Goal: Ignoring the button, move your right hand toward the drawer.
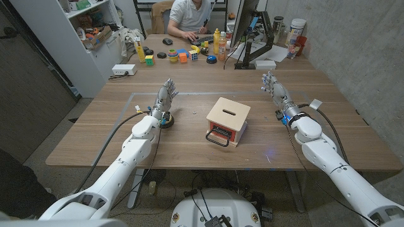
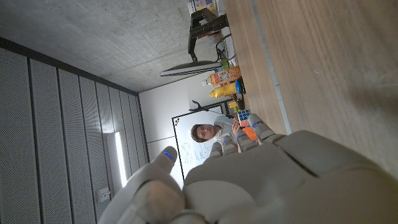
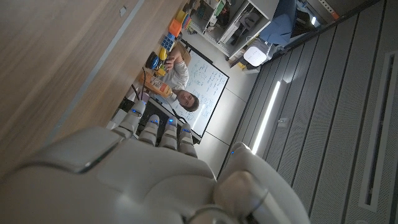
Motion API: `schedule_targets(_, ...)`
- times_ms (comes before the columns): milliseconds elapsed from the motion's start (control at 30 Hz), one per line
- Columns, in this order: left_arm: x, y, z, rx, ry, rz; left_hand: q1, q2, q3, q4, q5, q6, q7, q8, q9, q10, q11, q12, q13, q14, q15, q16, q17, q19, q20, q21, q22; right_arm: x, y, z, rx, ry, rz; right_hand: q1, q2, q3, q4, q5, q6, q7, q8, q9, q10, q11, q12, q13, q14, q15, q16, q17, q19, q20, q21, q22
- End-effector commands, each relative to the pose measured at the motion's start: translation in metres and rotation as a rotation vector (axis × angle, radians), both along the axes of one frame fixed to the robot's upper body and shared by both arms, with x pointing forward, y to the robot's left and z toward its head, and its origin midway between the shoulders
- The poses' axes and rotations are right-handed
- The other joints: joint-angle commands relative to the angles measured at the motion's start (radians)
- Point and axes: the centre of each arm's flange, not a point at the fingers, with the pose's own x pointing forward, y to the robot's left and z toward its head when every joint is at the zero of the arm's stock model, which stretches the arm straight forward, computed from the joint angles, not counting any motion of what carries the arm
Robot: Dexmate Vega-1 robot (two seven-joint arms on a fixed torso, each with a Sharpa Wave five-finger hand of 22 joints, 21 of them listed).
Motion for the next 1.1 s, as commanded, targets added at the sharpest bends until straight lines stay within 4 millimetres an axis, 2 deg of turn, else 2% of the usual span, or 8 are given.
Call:
schedule_targets(33,0.007,-0.001,-0.001,0.008,0.011,-0.009,-0.001,0.115,-0.003,-0.001,0.005,-0.014,-0.001,0.007,0.004,-0.052,0.003,0.005,0.003,-0.086,0.001,0.004,0.004,-0.005,-0.013,-0.005,0.003,-0.037,0.019,0.008,-0.125,-0.147,-0.092,0.008,-0.024,-0.004,-0.015,-0.001,0.006,-0.005,0.006,0.001,0.009,0.000,0.007,0.003,0.009,0.002,0.003,0.003,0.006,0.018,-0.005,0.003)
schedule_targets(600,0.012,0.000,0.000,0.007,0.015,-0.009,-0.001,0.116,-0.005,0.000,0.006,-0.014,0.000,0.006,0.004,-0.053,0.003,0.005,0.003,-0.087,0.001,0.002,0.004,-0.003,-0.014,-0.012,0.003,-0.074,0.044,0.025,-0.258,-0.334,-0.168,0.025,-0.059,-0.020,-0.033,0.000,0.011,-0.008,0.007,0.002,0.017,0.005,0.009,0.003,0.019,0.002,-0.001,0.003,0.027,0.044,-0.016,0.003)
schedule_targets(833,0.014,0.000,0.000,0.005,0.016,-0.011,-0.001,0.117,-0.006,0.000,0.007,-0.015,-0.001,0.006,0.004,-0.052,0.002,0.005,0.003,-0.087,0.001,0.002,0.004,-0.001,-0.013,-0.014,0.003,-0.081,0.052,0.021,-0.336,-0.385,-0.194,0.039,-0.081,-0.033,-0.046,0.004,0.042,-0.017,0.016,0.003,0.040,-0.002,0.017,0.004,0.040,-0.006,-0.001,0.004,0.054,0.063,-0.024,0.004)
schedule_targets(1100,0.015,0.000,-0.001,0.006,0.019,-0.011,0.000,0.118,-0.007,0.000,0.007,-0.015,0.000,0.006,0.004,-0.052,0.002,0.005,0.003,-0.086,0.000,0.001,0.004,0.000,-0.014,-0.018,0.003,-0.091,0.061,0.018,-0.401,-0.451,-0.245,0.045,-0.093,-0.042,-0.052,0.006,0.048,-0.027,0.016,0.004,0.046,-0.010,0.019,0.004,0.052,-0.013,-0.003,0.004,0.073,0.077,-0.030,0.004)
